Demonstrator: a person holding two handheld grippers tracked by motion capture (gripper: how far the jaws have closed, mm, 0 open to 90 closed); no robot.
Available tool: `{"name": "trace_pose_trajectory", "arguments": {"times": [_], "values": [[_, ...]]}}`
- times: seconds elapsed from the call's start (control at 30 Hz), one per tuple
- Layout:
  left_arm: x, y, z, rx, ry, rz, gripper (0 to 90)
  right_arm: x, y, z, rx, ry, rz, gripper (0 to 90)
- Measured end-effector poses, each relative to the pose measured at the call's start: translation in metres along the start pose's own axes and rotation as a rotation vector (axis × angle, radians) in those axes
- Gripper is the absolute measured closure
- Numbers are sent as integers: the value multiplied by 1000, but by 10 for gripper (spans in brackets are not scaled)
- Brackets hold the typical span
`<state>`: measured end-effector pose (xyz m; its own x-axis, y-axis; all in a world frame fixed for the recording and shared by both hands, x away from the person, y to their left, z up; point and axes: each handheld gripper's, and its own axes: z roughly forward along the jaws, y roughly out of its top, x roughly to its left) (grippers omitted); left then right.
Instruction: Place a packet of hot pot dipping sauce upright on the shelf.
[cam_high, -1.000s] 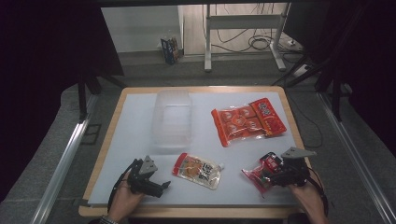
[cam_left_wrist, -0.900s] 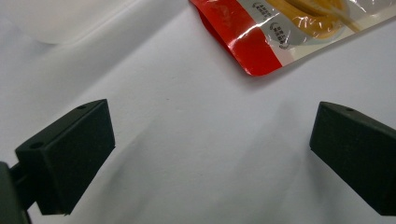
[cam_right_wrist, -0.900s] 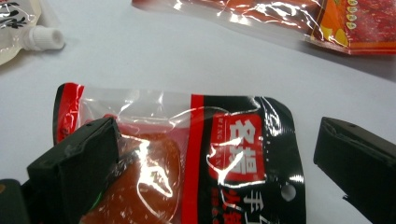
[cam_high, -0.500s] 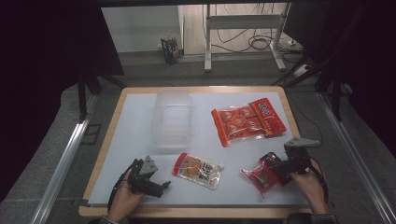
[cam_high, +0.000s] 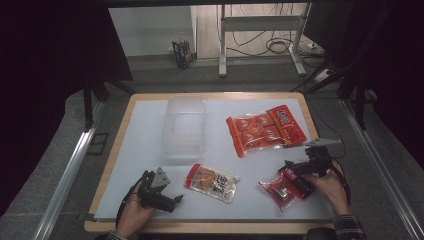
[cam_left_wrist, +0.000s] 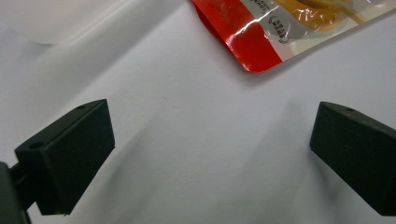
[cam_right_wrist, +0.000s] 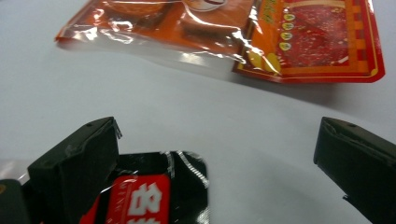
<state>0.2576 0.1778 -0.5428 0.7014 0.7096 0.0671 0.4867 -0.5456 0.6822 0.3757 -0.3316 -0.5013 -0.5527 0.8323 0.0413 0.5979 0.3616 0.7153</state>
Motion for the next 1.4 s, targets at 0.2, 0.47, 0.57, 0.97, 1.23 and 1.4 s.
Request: {"name": "trace_pose_trajectory", "arguments": {"times": [0.2,0.47,0.57,0.97,1.23,1.4], "values": [[0,0,0,1,-1,3,0,-13,5,11,50,1,29,34],[0,0,1,2,-3,6,0,-31,14,24,72,6,71,68],[-1,0,1,4,-3,8,0,-40,20,30,79,11,94,74],[-1,0,1,8,3,17,0,-53,40,42,64,43,109,150],[-3,0,2,11,5,26,0,-51,62,49,80,63,81,313],[-3,0,2,12,6,29,0,-57,74,64,94,72,121,428]]}}
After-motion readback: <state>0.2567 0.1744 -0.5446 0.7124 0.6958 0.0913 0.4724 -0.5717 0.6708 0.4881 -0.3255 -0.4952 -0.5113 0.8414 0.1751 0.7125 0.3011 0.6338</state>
